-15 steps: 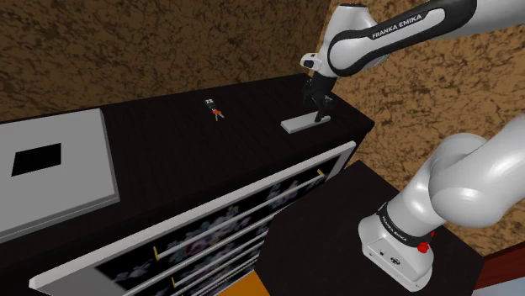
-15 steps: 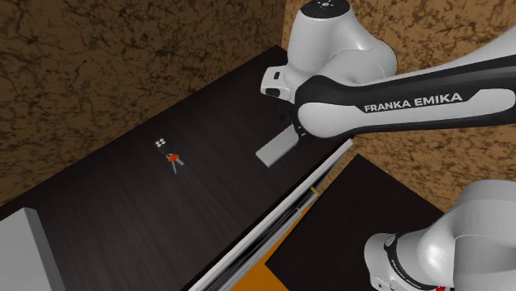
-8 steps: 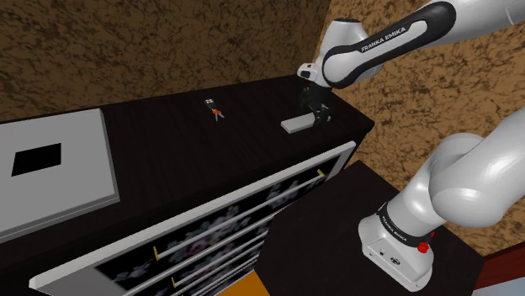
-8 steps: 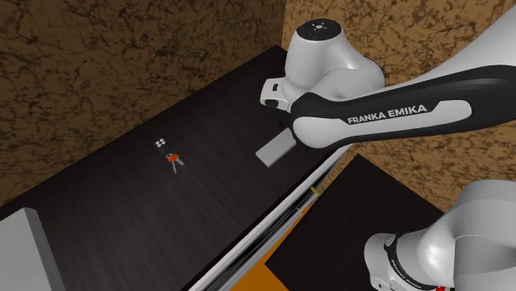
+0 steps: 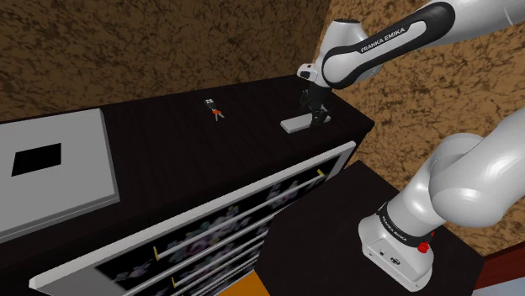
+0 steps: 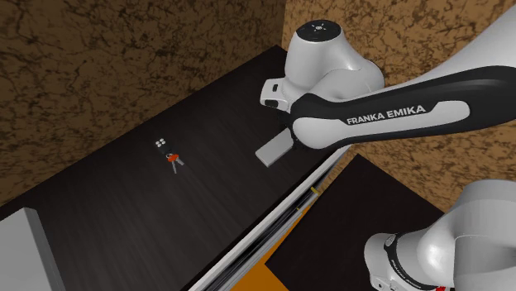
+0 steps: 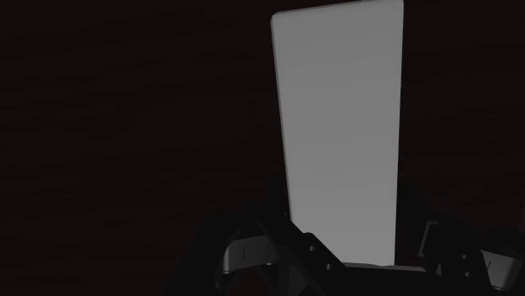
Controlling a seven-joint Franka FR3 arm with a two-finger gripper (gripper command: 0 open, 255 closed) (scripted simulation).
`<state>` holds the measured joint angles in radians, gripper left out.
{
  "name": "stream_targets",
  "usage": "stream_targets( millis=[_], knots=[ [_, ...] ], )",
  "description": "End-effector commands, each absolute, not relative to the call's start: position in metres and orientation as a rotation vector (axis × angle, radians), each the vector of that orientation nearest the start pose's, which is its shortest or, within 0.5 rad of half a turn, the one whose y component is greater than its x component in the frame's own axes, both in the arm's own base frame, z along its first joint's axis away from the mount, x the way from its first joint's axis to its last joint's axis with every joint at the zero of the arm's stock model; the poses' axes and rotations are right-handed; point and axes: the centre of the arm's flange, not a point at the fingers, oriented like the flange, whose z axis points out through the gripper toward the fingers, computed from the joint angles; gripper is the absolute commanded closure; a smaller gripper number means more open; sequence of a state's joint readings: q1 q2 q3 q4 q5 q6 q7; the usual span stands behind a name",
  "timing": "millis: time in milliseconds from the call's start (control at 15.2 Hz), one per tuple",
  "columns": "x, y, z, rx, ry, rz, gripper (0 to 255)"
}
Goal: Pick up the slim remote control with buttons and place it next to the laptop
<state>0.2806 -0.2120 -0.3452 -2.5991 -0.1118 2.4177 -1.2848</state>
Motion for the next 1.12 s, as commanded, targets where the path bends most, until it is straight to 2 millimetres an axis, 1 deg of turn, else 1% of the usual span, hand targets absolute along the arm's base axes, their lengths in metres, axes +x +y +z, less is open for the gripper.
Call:
stream_targets(
  millis=[0,462,1056],
  knots=[
    [0.427,-0.025,0.326,-2.504,-1.923,-0.021,255],
    [0.428,-0.025,0.326,-2.504,-1.923,-0.021,255],
    [0.428,-0.025,0.373,-2.504,-1.923,-0.021,255]
  ],
)
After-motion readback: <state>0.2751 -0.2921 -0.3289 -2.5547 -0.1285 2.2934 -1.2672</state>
